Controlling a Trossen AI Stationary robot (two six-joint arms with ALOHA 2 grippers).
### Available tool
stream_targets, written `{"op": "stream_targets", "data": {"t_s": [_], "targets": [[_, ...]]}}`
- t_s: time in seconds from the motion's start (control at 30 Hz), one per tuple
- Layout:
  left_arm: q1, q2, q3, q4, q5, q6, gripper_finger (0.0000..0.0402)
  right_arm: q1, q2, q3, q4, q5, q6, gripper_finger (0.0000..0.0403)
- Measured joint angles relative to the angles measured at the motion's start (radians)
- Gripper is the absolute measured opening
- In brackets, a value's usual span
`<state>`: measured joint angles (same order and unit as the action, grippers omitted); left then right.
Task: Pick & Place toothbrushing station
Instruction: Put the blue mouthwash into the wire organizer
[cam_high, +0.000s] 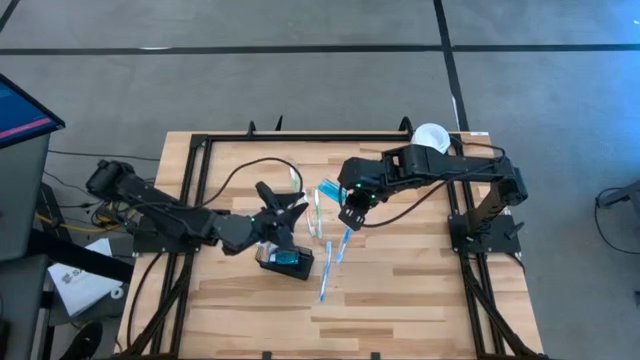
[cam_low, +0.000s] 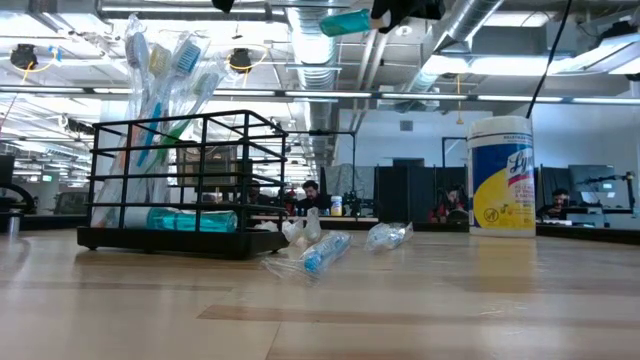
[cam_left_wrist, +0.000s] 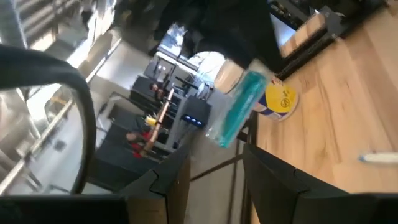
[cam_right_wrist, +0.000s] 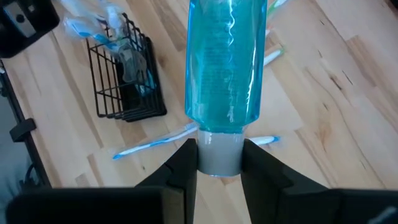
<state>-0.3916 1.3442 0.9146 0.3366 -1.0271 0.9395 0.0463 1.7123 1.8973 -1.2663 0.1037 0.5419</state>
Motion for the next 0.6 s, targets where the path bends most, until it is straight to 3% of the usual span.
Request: {"op": "stream_targets", "data": {"t_s": [0.6], "targets": [[-0.040, 0.162, 0.056, 0.056, -0.091, 0.313, 0.0140, 0.018, 0.000, 0.000, 0.060, -0.046, 0.000, 0.0084]]}}
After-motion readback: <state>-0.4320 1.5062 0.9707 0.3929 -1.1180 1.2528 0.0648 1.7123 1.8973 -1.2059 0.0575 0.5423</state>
